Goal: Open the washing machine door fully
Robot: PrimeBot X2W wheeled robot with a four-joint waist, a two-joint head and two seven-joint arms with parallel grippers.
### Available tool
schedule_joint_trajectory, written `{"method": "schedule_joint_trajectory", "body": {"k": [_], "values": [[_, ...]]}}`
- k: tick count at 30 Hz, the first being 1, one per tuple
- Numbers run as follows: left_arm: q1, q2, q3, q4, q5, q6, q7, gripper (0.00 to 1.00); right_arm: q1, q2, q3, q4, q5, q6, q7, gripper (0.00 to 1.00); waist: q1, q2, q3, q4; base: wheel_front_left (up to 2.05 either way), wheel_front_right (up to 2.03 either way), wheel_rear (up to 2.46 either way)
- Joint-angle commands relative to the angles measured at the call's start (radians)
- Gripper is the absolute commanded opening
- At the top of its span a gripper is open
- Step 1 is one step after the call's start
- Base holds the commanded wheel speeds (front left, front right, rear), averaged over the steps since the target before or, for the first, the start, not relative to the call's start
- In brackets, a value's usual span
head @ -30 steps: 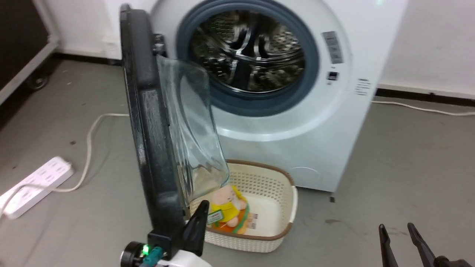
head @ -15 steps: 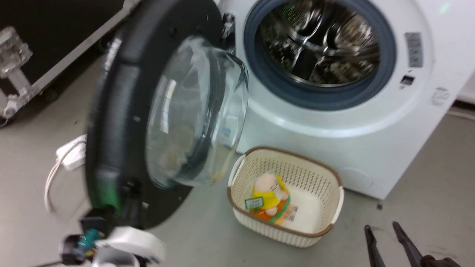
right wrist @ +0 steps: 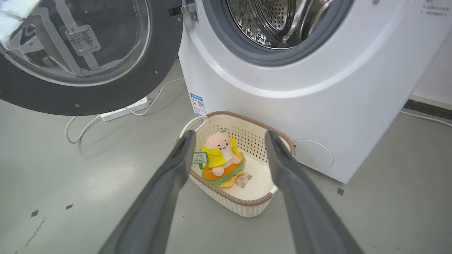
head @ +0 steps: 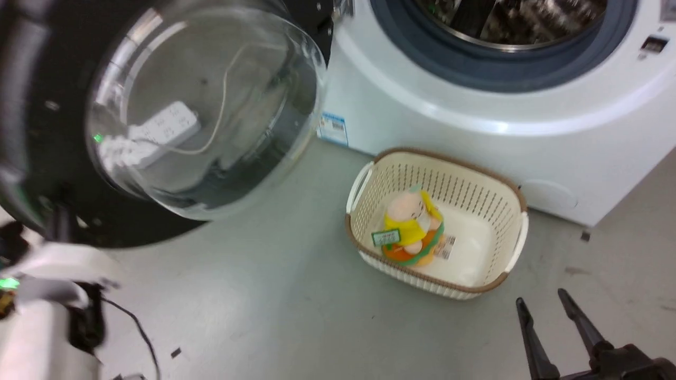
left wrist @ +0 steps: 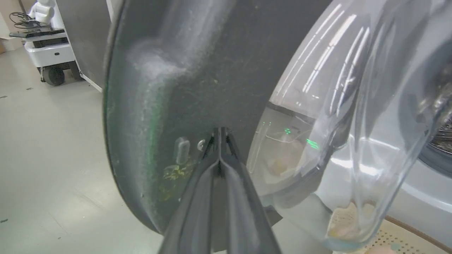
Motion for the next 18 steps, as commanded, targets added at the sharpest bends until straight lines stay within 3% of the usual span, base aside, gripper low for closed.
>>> {"method": "schedule_joint_trajectory", "body": {"k": [1,11,16,18], "values": [[-0.060,0.032,0.027,0.042,-0.014,-0.009,-0.009,0.00,-0.016,-0.013,-0.007,-0.012,-0.011,0.001,-0.004,1.00,-0.0003,0.0000,0.051,0.002,0.00,0.00,0.00],[-0.280,0.129,0.086,0.293,-0.052,-0.075,-0.016,0.00,-0.038,-0.049,-0.019,-0.034,-0.022,0.001,-0.004,1.00,-0.0003,0.0000,0.131,-0.020,0.00,0.00,0.00],[-0.326,0.147,0.107,0.366,-0.036,-0.096,-0.017,0.00,-0.040,-0.050,-0.022,-0.036,-0.021,0.001,-0.004,1.00,-0.0003,0.0000,0.134,-0.029,0.00,0.00,0.00],[-0.288,0.128,0.115,0.337,0.029,-0.119,-0.018,0.00,-0.043,-0.037,-0.020,-0.023,-0.016,0.001,-0.004,1.00,-0.0003,0.0000,0.084,-0.037,0.00,0.00,0.00]]}}
